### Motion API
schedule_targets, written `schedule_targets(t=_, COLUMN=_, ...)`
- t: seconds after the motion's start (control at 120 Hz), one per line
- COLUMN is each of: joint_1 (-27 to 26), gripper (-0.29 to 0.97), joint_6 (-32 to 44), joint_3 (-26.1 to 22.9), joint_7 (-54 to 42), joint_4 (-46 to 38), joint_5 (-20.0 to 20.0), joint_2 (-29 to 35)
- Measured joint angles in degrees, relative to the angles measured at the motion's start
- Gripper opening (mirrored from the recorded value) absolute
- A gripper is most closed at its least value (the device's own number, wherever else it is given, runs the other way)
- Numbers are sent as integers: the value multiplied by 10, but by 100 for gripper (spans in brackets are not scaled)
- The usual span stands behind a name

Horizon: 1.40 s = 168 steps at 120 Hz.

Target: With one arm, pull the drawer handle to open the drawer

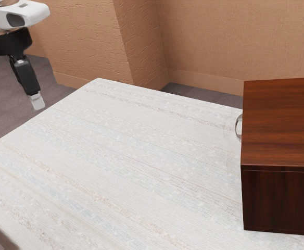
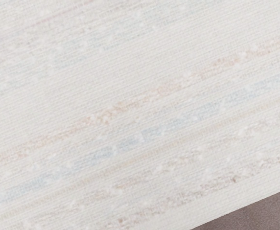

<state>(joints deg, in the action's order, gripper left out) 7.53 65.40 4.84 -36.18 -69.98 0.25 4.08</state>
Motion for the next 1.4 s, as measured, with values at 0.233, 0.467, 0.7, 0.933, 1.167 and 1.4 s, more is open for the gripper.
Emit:
schedule_targets(t=0.233, joint_1=4, gripper=68, joint_6=36, joint_3=27, joint_7=-91, joint_4=2, joint_5=-18, joint_2=5)
schedule_targets(t=0.467, joint_1=-104, gripper=68, joint_6=54, joint_3=23, joint_7=-244, joint_4=25, joint_5=-27, joint_2=-25)
schedule_targets(t=0.7, joint_1=-78, gripper=68, joint_6=90, joint_3=-8, joint_7=-406, joint_4=8, joint_5=-21, joint_2=-44)
schedule_targets(t=0.933, joint_1=-53, gripper=68, joint_6=156, joint_3=-56, joint_7=-523, joint_4=-32, joint_5=24, joint_2=-74)
schedule_targets(t=1.167, joint_1=-97, gripper=68, joint_6=268, joint_3=-59, joint_7=-610, joint_4=-58, joint_5=29, joint_2=-136)
schedule_targets(t=1.4, joint_1=-92, gripper=68, joint_6=322, joint_3=-80, joint_7=-694, joint_4=-56, joint_5=26, joint_2=-160)
